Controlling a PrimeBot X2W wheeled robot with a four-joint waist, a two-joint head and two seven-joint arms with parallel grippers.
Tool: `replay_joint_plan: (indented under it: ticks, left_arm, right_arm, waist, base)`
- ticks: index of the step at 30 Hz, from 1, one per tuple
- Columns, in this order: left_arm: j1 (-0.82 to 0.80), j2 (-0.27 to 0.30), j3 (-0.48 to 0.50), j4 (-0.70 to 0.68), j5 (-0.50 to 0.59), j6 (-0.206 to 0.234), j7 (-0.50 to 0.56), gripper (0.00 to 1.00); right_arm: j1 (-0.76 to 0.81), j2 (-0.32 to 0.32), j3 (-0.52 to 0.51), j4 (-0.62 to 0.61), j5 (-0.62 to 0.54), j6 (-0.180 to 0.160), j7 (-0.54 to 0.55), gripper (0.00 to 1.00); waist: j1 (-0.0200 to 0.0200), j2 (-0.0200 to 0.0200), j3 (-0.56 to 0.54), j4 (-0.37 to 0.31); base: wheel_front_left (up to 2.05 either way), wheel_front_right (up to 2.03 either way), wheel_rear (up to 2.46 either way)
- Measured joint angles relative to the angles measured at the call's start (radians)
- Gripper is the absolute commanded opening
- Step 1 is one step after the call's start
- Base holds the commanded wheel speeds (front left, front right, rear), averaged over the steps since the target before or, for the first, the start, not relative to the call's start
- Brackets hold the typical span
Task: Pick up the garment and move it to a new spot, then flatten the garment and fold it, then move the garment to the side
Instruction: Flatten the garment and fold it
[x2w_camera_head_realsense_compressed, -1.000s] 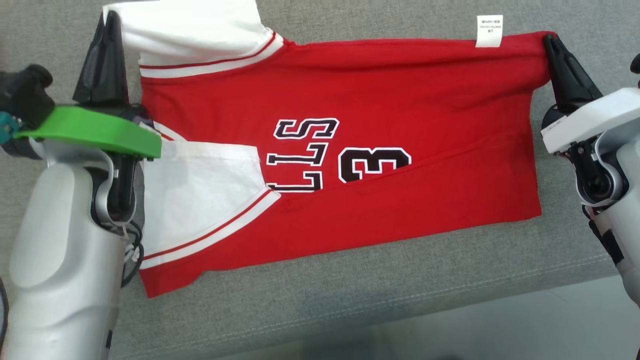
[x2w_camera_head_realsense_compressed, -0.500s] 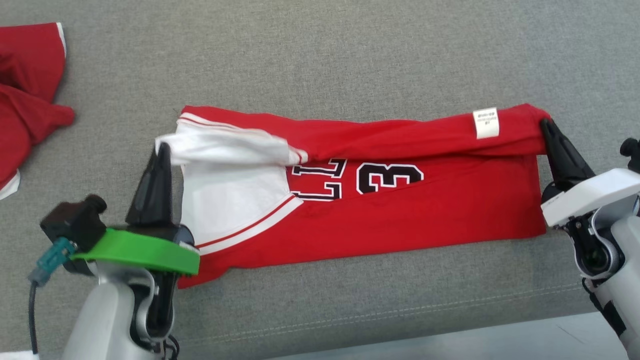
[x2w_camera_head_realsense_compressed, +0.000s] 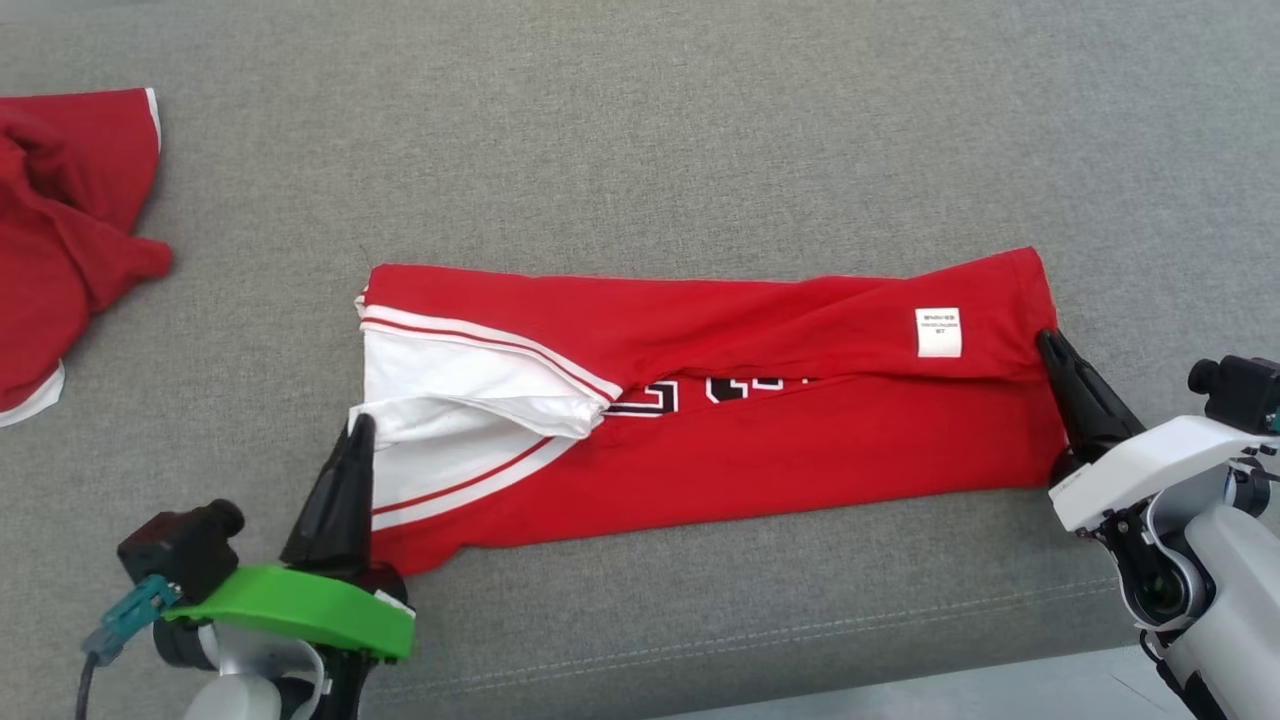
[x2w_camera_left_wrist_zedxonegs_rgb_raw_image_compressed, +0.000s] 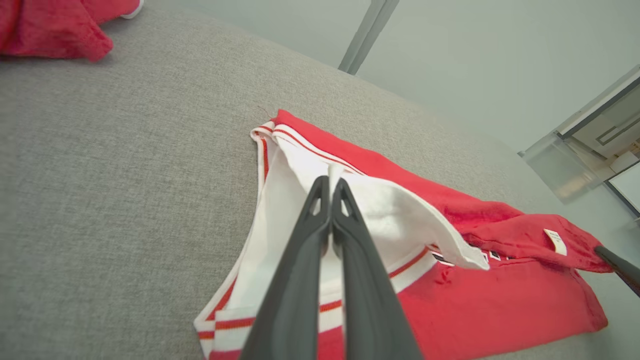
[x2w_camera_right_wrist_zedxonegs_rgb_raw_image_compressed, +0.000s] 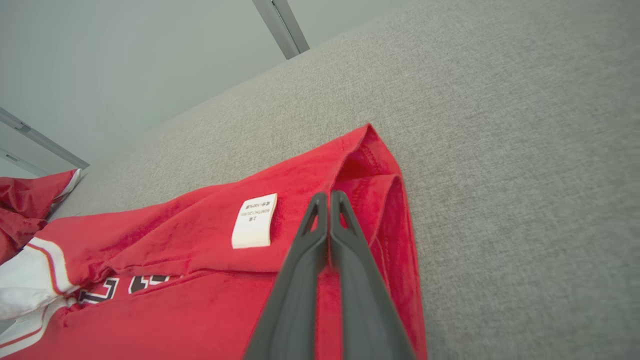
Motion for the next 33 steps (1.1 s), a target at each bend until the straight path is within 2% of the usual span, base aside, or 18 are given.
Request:
replay_joint_plan:
  ticks: [6, 15, 16, 17, 18, 19, 20, 21, 22, 23, 28, 33]
  left_arm:
    - [0.031, 0.017, 0.057, -0.021, -0.008, 0.033, -0.001, 0.00]
    - [0.071, 0.024, 0.014, -0.036, -0.009, 0.040, 0.045, 0.00]
    - [0.077, 0.024, 0.010, -0.037, -0.009, 0.040, 0.051, 0.00]
    - [0.078, 0.024, 0.008, -0.037, -0.009, 0.040, 0.053, 0.04]
    - [0.080, 0.024, 0.007, -0.037, -0.008, 0.042, 0.054, 0.25]
    - [0.084, 0.024, 0.007, -0.037, -0.008, 0.047, 0.061, 0.40]
    - [0.087, 0.025, 0.007, -0.037, -0.008, 0.049, 0.068, 0.47]
    - [0.091, 0.025, 0.006, -0.037, -0.009, 0.050, 0.073, 0.64]
    - [0.097, 0.025, 0.006, -0.037, -0.009, 0.051, 0.079, 0.89]
    - [0.102, 0.026, 0.006, -0.037, -0.008, 0.058, 0.080, 1.00]
    - [0.118, 0.038, 0.019, -0.049, -0.003, 0.070, 0.086, 1.00]
    - [0.116, 0.074, 0.041, -0.083, 0.047, 0.084, 0.061, 1.00]
  right_arm:
    - [0.018, -0.001, -0.002, 0.005, 0.000, -0.001, 0.000, 0.00]
    - [0.046, -0.002, 0.000, 0.029, 0.001, -0.001, 0.002, 0.00]
    - [0.046, -0.002, 0.001, 0.032, 0.001, -0.001, 0.002, 0.05]
    - [0.046, -0.002, 0.001, 0.034, 0.001, -0.002, 0.002, 0.17]
    - [0.046, -0.002, 0.001, 0.037, 0.001, -0.006, 0.002, 0.49]
    - [0.046, -0.002, 0.001, 0.040, 0.001, -0.010, 0.002, 0.65]
    - [0.047, -0.002, 0.001, 0.045, 0.001, -0.010, 0.005, 1.00]
    - [0.048, -0.003, 0.005, 0.049, 0.000, -0.010, 0.010, 1.00]
    - [0.050, -0.003, 0.008, 0.052, 0.000, -0.010, 0.011, 1.00]
    - [0.054, -0.003, 0.010, 0.054, 0.001, -0.010, 0.012, 1.00]
    - [0.078, -0.003, 0.010, 0.068, 0.004, -0.010, 0.018, 1.00]
    - [0.083, -0.005, -0.013, 0.066, 0.022, -0.011, 0.017, 1.00]
  waist:
    - [0.0000, 0.0000, -0.008, -0.023]
    - [0.0000, 0.0000, -0.014, -0.037]
    - [0.0000, 0.0000, -0.014, -0.037]
    - [0.0000, 0.0000, -0.015, -0.037]
    - [0.0000, 0.0000, -0.015, -0.038]
    - [0.0000, 0.0000, -0.016, -0.038]
    - [0.0000, 0.0000, -0.016, -0.038]
    - [0.0000, 0.0000, -0.017, -0.039]
    - [0.0000, 0.0000, -0.017, -0.039]
    - [0.0000, 0.0000, -0.017, -0.039]
    - [0.0000, 0.0000, -0.017, -0.040]
    - [0.0000, 0.0000, -0.018, -0.042]
  base:
    - [0.00, 0.00, 0.00]
    - [0.00, 0.00, 0.00]
    - [0.00, 0.00, 0.00]
    - [0.00, 0.00, 0.00]
    - [0.00, 0.00, 0.00]
    - [0.00, 0.00, 0.00]
    - [0.00, 0.00, 0.00]
    - [0.00, 0.00, 0.00]
    - [0.00, 0.00, 0.00]
    - [0.00, 0.00, 0.00]
    - [0.00, 0.00, 0.00]
    - [0.00, 0.00, 0.00]
